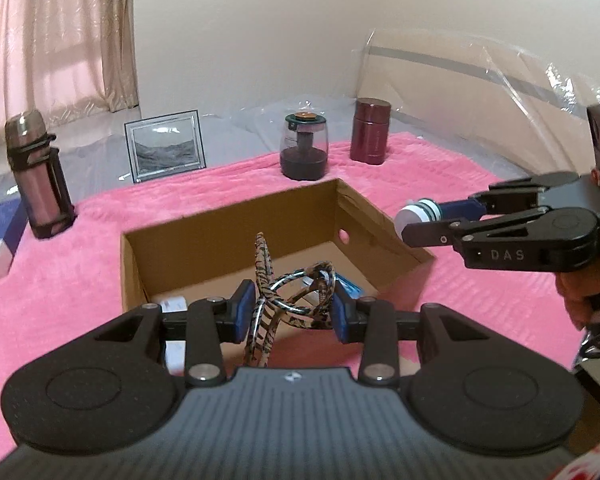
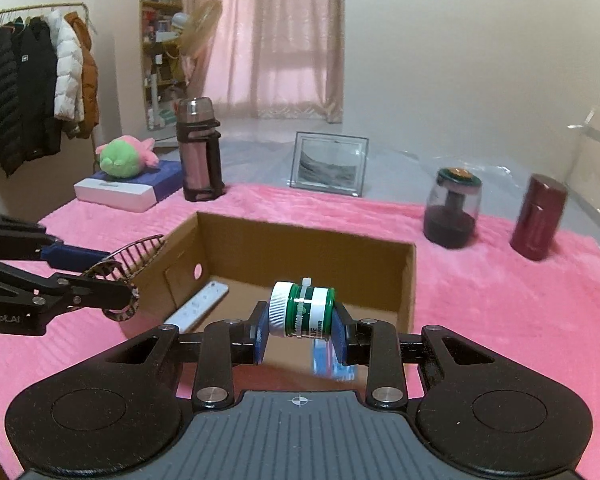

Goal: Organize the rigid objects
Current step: 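Carry the lanyard and green roll with both tools into the box, then open both tools to release the lanyard and roll inside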

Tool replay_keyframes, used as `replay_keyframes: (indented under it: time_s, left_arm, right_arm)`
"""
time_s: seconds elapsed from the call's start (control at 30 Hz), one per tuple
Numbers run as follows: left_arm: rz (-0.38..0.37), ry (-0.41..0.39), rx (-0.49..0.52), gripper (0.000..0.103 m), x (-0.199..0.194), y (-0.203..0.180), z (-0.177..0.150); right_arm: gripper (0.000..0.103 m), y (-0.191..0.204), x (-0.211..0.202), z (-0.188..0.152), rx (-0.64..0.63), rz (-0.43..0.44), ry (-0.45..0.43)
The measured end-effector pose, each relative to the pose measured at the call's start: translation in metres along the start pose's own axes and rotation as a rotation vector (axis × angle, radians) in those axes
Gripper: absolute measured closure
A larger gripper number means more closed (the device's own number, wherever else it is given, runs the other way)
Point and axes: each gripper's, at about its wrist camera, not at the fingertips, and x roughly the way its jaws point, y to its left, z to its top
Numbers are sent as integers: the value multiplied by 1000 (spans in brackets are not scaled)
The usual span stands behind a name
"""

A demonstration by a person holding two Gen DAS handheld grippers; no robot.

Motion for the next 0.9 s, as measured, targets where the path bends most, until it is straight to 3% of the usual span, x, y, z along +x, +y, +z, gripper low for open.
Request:
replay_keyframes:
  time_s: [0.27, 0.5, 0.9]
  left_arm:
    - [-17, 111, -39, 69, 79, 45, 26]
    - [-22, 215, -105, 69, 148, 72, 19]
    - [0, 388, -105, 69, 209, 85, 3]
  right_arm:
    - [74, -11, 84, 29, -37, 72, 134]
    - [74, -24, 160, 19, -71, 97, 301]
    - [74, -33, 220, 11, -133, 136, 476]
